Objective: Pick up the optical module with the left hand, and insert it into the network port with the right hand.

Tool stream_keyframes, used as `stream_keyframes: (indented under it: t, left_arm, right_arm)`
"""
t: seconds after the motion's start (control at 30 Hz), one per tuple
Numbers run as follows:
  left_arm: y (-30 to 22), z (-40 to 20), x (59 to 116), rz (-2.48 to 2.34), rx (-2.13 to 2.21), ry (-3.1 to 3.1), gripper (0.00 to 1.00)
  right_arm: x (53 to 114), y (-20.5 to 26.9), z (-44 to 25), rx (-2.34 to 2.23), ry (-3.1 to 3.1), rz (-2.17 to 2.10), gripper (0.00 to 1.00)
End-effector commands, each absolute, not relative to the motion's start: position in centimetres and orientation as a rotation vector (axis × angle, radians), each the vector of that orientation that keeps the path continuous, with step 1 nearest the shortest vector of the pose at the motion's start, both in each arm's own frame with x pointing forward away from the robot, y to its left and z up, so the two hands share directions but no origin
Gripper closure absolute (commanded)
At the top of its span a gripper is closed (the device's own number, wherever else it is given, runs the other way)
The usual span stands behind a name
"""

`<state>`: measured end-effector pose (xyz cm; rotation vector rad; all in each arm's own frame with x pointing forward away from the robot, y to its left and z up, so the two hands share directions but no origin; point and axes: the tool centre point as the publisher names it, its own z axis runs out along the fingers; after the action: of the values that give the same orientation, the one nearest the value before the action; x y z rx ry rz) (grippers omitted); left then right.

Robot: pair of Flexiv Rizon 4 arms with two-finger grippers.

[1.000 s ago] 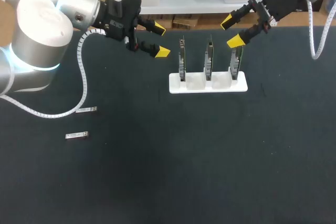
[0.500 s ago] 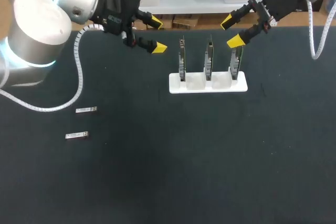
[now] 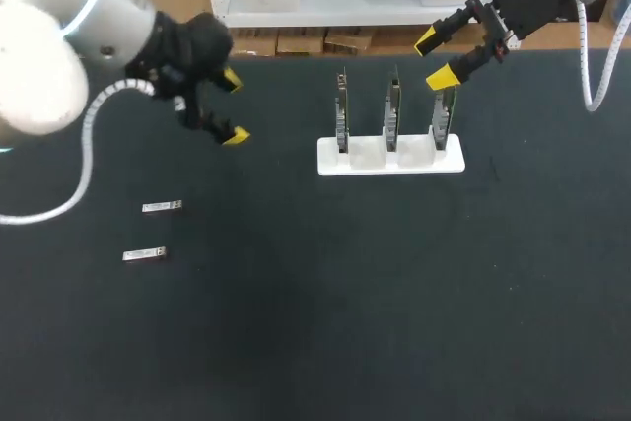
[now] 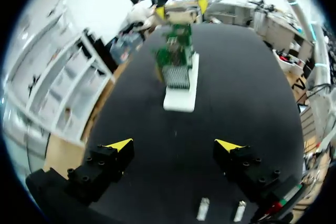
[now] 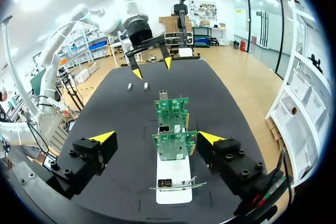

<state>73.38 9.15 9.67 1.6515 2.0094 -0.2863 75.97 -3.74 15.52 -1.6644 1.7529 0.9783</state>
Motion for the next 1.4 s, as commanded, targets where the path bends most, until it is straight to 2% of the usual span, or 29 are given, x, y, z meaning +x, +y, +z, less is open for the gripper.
stream_keyframes:
  t: [0.03,0.73,1.13,1.4]
  left_arm:
    - [11.4,9.7,72.5,-0.247,1.570,2.101,0.00]
    - [10.8,9.9,72.2,-0.238,1.587,2.012,0.00]
    - [17.9,7.0,70.4,-0.098,1.512,2.221,0.00]
    - [19.1,6.5,68.8,-0.025,1.649,2.186,0.00]
  right_arm:
    - [75.7,-3.7,15.5,-1.662,1.753,0.973,0.00]
    - [75.7,-3.7,15.5,-1.662,1.753,0.973,0.00]
    - [75.7,-3.7,15.5,-1.662,1.753,0.973,0.00]
    - [75.7,-3.7,15.5,-1.662,1.753,0.973,0.00]
